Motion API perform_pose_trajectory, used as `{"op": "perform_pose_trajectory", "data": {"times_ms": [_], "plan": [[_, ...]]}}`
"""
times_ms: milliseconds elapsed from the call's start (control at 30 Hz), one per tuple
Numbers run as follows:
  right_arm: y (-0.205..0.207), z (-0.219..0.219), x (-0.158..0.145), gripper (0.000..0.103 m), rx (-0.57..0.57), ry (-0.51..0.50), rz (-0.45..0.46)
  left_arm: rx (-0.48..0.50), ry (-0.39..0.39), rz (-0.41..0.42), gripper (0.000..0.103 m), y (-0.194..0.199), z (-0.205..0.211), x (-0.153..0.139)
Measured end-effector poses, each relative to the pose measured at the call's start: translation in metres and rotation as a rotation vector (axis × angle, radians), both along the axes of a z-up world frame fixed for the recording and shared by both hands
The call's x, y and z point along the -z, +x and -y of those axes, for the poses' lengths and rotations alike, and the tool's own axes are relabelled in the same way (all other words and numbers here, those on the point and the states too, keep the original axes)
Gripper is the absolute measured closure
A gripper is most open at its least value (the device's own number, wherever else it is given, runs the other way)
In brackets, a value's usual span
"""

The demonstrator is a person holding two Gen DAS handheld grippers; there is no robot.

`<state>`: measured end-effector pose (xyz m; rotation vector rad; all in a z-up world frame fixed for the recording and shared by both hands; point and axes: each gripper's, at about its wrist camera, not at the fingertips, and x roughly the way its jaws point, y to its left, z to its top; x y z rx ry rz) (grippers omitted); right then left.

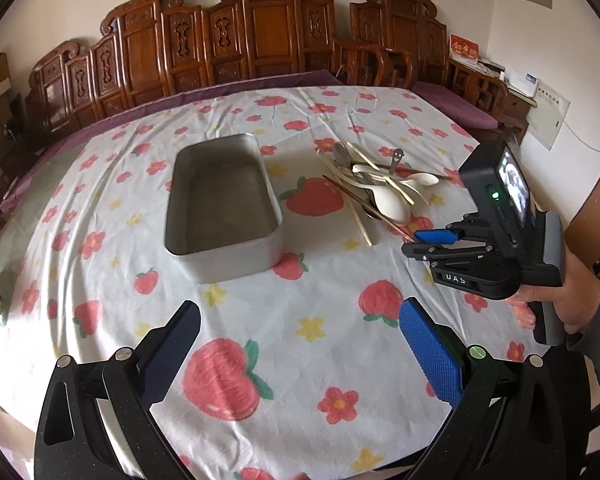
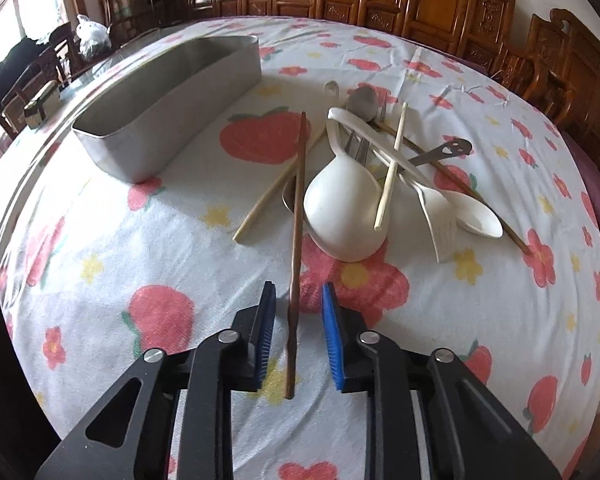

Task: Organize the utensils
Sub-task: 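Grasp a wooden chopstick from the utensil pile with the right tool, then grasp a second wooden chopstick with the left tool while the right tool holds its chopstick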

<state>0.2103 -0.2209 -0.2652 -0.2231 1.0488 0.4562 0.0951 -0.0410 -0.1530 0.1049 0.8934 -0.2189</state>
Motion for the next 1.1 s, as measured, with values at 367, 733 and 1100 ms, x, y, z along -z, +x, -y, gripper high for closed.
{"op": "perform_pose_trajectory", "data": {"times_ms": [367,733,1100], "plan": [[-0.020,0.033,-0.046,0.098,0.007,0.130,0.055,0.041,0.021,-0.036,0.007,0.026,0.033,0.018],[-0.024,0.055,-0.060,0.098,0.039,0.144,0.096,0.054,0.032,-0.066,0.022,0.067,0.073,0.031],[-0.016,0.078,-0.064,0.097,0.103,0.164,0.102,0.043,0.050,-0.163,0.048,0.111,0.094,0.067]]}}
